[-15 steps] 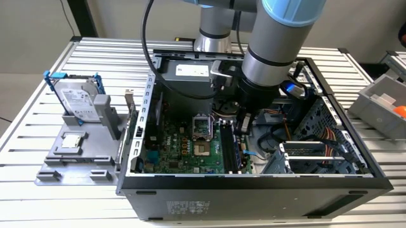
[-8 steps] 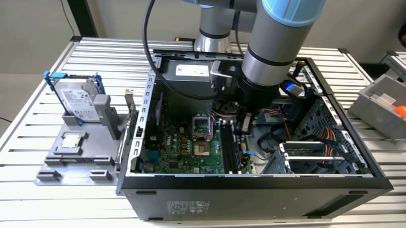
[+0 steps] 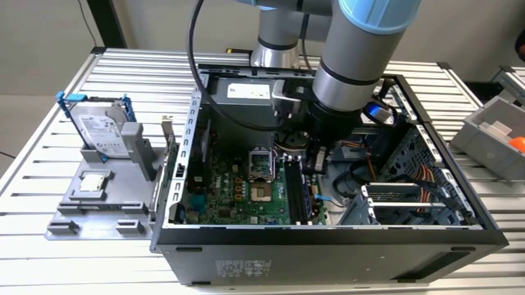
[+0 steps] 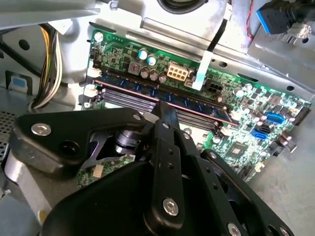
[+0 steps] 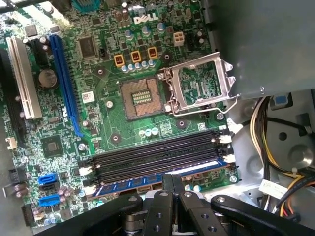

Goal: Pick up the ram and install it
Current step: 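Press down the ram until it locks into place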

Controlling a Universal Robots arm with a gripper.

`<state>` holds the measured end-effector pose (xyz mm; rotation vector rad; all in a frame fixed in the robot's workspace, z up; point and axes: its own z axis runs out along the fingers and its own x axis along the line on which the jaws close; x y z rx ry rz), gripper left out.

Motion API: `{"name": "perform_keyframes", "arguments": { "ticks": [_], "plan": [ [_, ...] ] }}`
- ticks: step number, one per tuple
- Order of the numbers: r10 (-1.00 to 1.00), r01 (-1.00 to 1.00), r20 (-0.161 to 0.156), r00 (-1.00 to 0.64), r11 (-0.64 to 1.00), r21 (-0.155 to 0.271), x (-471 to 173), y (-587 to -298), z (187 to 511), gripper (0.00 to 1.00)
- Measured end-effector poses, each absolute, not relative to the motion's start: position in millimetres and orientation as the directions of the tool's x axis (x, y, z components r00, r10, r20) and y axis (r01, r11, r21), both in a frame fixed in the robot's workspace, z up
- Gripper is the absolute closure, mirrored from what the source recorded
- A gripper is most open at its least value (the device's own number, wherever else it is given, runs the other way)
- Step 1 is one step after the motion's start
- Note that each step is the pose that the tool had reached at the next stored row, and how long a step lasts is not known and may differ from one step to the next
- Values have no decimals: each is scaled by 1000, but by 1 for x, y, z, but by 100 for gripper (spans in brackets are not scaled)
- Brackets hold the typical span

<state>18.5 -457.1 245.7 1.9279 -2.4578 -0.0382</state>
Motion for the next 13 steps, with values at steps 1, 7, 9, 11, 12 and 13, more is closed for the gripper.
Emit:
{"name": "perform_keyframes", "arguments": {
  "ticks": [1, 7, 9, 11, 12, 13],
  "plan": [
    [-973, -973, -1, -231, 231, 30, 18, -457, 246, 100],
    [-983, -982, -1, -186, 186, 30, 19, -457, 246, 100],
    [-985, -985, -1, -172, 171, 30, 19, -457, 246, 100],
    [-987, -987, -1, -158, 158, 30, 18, -456, 246, 100],
    [-988, -988, -1, -152, 152, 30, 18, -456, 246, 100],
    [-989, -989, -1, -145, 145, 30, 19, -456, 246, 100]
  ]
}}
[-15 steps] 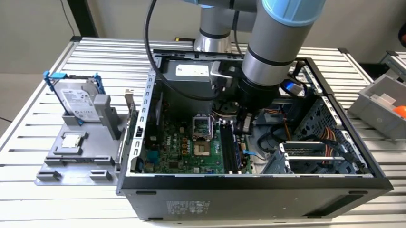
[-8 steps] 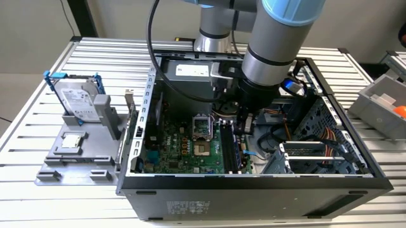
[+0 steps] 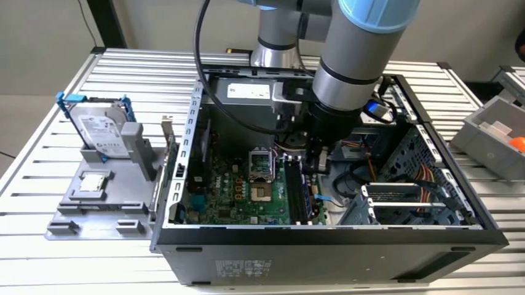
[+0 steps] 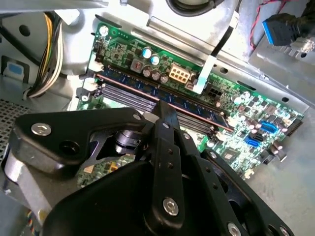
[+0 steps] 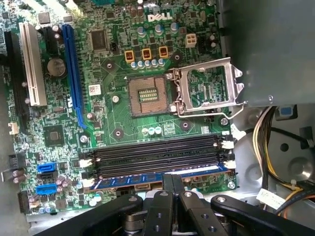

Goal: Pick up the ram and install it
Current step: 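Press down the ram until it locks into place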

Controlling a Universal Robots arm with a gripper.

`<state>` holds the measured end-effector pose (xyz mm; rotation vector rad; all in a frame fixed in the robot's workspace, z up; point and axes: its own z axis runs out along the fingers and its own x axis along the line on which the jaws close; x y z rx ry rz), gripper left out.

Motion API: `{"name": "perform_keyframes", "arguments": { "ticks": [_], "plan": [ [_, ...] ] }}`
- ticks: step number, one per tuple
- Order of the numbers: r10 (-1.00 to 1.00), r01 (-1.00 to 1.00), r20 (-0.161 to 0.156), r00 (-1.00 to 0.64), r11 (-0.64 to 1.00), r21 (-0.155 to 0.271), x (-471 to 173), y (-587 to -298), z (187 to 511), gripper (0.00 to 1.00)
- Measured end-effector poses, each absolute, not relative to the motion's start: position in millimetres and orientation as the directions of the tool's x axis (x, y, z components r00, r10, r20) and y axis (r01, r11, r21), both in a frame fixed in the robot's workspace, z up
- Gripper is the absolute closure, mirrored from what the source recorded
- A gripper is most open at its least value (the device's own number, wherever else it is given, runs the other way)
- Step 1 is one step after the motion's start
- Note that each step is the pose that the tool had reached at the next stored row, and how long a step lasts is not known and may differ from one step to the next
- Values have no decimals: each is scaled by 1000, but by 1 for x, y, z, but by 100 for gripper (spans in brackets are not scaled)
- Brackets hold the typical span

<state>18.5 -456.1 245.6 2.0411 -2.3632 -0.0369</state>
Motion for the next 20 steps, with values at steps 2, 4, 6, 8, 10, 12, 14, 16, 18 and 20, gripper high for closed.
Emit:
{"name": "perform_keyframes", "arguments": {
  "ticks": [2, 4, 6, 8, 10, 12, 14, 16, 18, 20],
  "plan": [
    [-991, -991, -1, -132, 132, 30, 19, -456, 246, 100],
    [-993, -992, -1, -119, 119, 30, 19, -456, 246, 100],
    [-994, -994, -1, -108, 108, 30, 19, -456, 246, 100],
    [-995, -994, -1, -101, 101, 30, 19, -455, 246, 100],
    [-995, -995, 2, -98, 98, 30, 19, -455, 246, 100],
    [-995, -995, 4, -96, 96, 30, 19, -455, 246, 100],
    [-995, -995, 5, -95, 95, 29, 20, -455, 246, 100],
    [-996, -995, 6, -94, 94, 29, 20, -455, 246, 100],
    [-996, -995, 6, -93, 93, 29, 20, -455, 245, 100],
    [-996, -995, 6, -93, 93, 30, 21, -455, 245, 100]
  ]
}}
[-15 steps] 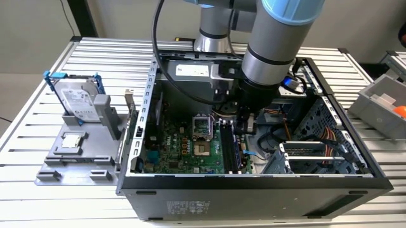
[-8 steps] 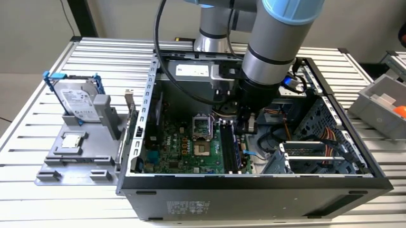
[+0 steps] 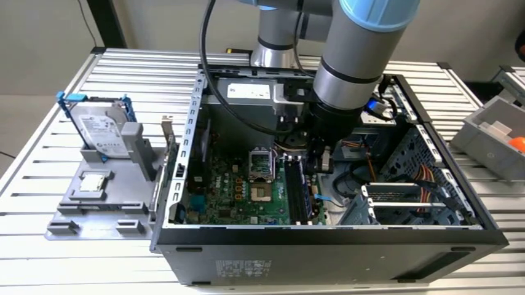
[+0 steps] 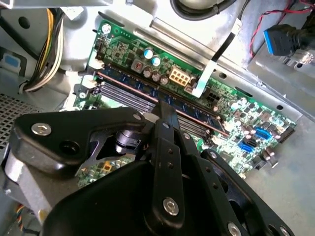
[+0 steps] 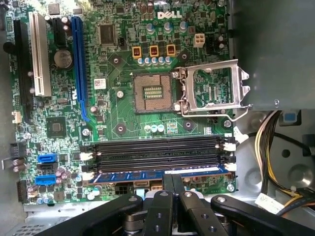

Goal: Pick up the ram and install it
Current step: 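Press down the ram until it locks into place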

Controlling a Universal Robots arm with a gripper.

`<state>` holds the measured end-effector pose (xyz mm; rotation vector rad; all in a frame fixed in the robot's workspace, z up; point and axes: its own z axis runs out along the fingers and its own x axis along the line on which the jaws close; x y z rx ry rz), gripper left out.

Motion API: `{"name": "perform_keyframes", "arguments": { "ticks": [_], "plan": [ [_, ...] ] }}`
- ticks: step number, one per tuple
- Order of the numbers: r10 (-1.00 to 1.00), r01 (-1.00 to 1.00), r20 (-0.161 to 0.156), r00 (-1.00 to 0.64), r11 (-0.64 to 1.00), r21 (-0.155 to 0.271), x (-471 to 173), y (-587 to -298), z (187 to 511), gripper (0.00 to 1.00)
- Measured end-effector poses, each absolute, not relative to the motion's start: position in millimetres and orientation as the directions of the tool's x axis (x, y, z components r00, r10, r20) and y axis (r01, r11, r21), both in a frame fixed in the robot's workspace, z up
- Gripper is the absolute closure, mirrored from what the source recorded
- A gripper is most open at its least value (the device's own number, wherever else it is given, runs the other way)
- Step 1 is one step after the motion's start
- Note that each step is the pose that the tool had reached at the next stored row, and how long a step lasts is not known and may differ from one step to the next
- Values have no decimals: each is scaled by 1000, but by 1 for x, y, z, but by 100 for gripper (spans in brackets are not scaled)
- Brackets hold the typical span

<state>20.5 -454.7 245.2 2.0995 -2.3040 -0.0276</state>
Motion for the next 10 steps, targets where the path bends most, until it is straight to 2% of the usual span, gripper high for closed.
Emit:
{"name": "perform_keyframes", "arguments": {
  "ticks": [10],
  "plan": [
    [-997, -997, 6, -71, 71, 29, 22, -455, 244, 100]
  ]
}}
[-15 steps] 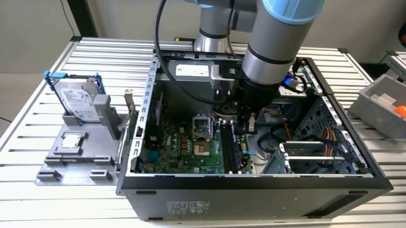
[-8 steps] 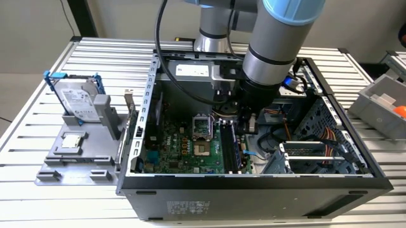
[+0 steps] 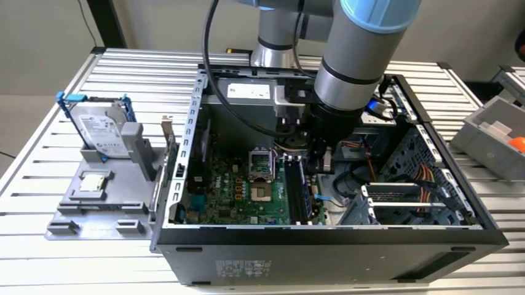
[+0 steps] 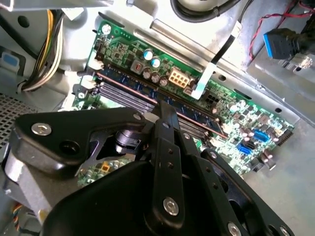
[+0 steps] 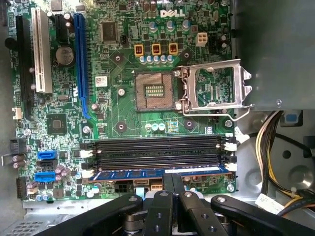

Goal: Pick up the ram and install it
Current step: 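Press down the ram until it locks into place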

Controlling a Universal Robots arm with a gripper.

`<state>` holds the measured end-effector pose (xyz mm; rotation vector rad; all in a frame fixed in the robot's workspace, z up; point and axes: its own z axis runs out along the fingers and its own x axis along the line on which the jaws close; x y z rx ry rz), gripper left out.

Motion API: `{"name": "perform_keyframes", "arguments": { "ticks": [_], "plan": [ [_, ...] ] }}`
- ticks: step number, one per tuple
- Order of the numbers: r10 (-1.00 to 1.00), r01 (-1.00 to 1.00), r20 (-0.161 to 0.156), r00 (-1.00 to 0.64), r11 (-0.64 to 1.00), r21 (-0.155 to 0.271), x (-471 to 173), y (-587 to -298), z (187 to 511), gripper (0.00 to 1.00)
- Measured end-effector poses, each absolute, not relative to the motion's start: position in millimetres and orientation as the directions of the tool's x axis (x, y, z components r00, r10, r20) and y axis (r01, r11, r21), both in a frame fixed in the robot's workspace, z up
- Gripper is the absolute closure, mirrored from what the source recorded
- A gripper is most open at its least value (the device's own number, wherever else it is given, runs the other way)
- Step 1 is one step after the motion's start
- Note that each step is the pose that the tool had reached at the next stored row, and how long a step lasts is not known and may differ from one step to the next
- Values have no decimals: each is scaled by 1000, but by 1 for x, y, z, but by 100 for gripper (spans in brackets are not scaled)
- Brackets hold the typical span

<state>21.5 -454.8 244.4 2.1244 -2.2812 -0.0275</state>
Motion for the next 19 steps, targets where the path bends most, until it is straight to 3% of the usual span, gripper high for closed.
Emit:
{"name": "perform_keyframes", "arguments": {
  "ticks": [19],
  "plan": [
    [-998, -997, 6, -69, 69, 29, 24, -469, 238, 100]
  ]
}}
